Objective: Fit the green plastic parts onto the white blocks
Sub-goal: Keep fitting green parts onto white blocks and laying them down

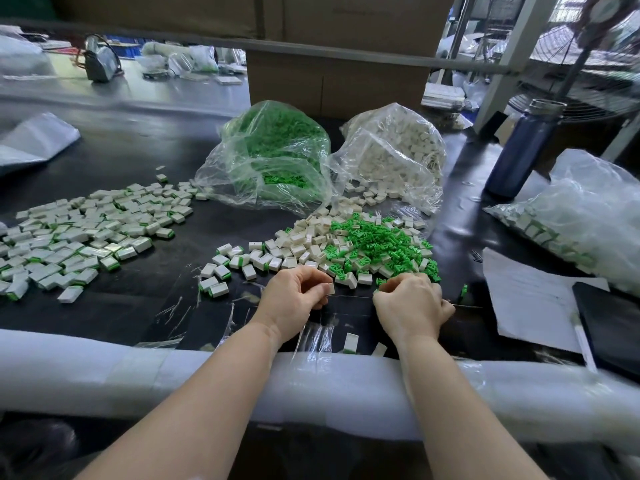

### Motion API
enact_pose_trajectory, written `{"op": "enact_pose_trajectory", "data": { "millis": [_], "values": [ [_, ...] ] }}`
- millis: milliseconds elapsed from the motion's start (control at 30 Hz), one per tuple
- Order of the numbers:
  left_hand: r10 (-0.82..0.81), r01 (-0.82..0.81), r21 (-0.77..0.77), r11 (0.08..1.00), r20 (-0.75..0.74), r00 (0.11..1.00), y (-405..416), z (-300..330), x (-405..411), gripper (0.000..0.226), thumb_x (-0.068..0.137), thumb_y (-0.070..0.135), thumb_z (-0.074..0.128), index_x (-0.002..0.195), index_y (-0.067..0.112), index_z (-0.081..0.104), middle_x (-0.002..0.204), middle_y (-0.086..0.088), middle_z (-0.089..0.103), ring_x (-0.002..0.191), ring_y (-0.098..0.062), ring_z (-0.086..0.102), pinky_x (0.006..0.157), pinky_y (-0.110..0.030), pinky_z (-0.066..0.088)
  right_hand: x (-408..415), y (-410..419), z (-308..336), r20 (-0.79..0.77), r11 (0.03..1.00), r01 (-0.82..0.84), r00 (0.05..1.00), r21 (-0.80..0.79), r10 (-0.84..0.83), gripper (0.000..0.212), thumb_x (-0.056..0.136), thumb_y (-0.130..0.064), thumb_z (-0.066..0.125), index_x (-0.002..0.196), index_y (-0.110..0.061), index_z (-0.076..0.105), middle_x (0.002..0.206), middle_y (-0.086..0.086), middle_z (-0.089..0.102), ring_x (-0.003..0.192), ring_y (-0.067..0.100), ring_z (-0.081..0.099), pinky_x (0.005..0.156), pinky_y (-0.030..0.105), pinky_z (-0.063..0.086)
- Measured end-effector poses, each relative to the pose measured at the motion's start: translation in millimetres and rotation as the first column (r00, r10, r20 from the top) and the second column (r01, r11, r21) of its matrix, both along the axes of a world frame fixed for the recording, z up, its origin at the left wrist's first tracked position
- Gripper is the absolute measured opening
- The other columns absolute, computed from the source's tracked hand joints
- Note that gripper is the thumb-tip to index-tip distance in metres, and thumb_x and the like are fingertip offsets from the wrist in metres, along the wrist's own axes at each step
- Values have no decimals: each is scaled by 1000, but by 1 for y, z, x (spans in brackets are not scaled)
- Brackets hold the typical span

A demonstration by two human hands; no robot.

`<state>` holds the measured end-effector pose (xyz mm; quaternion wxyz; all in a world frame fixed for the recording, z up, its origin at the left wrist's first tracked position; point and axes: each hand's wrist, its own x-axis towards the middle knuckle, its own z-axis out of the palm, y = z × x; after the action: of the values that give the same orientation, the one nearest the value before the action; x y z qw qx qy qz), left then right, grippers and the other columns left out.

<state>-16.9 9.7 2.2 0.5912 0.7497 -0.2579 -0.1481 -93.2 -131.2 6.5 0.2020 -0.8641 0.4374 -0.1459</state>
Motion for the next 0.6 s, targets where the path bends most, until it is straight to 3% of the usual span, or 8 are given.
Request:
{"op": "enact_pose_trajectory", "data": {
  "millis": [133, 233, 333, 467, 600],
  "values": [
    [-10, 10, -11, 1000, 3, 1000, 0, -1, 0, 15, 87, 7, 62, 82, 21, 64, 72, 3, 66, 63, -2, 62, 65, -13, 51, 0, 4, -2, 125, 977, -200, 970, -76, 208, 11, 87, -15, 56, 90, -26, 59, 90, -7, 56, 101, 19, 49, 82, 29, 20],
    [-14, 14, -30, 999, -5, 1000, 0, -2, 1, 17, 87, 8, 62, 81, 23, 65, 72, 2, 66, 66, -7, 63, 67, -16, 53, 1, 8, -1, 321, 945, -327, 892, -30, 319, 13, 88, -9, 59, 98, -15, 65, 94, 1, 66, 97, 22, 55, 86, 32, 40],
    [-25, 24, -58, 998, -26, 999, 0, -2, 2, 18, 87, 7, 62, 80, 24, 65, 71, 3, 66, 66, -7, 64, 65, -16, 52, -1, 9, 0, 467, 899, -436, 804, 42, 369, 10, 87, -5, 62, 87, -14, 66, 88, 2, 66, 90, 21, 58, 84, 34, 47],
    [-43, 41, -66, 997, -36, 998, -1, -2, 2, 19, 88, 7, 60, 81, 25, 64, 70, 3, 66, 67, -7, 64, 64, -15, 52, -1, 12, 1, 585, 816, -559, 715, 149, 383, 24, 87, -2, 60, 79, -25, 58, 79, -8, 62, 77, 8, 58, 76, 19, 48],
    [-56, 55, -55, 997, -11, 998, -1, -2, 1, 18, 88, 9, 60, 82, 26, 64, 69, 3, 65, 68, -8, 64, 65, -16, 52, 0, 13, 3, 636, 767, -592, 697, 249, 331, 26, 85, 1, 62, 81, -25, 60, 80, -2, 65, 78, 17, 63, 77, 28, 54]
  ]
}}
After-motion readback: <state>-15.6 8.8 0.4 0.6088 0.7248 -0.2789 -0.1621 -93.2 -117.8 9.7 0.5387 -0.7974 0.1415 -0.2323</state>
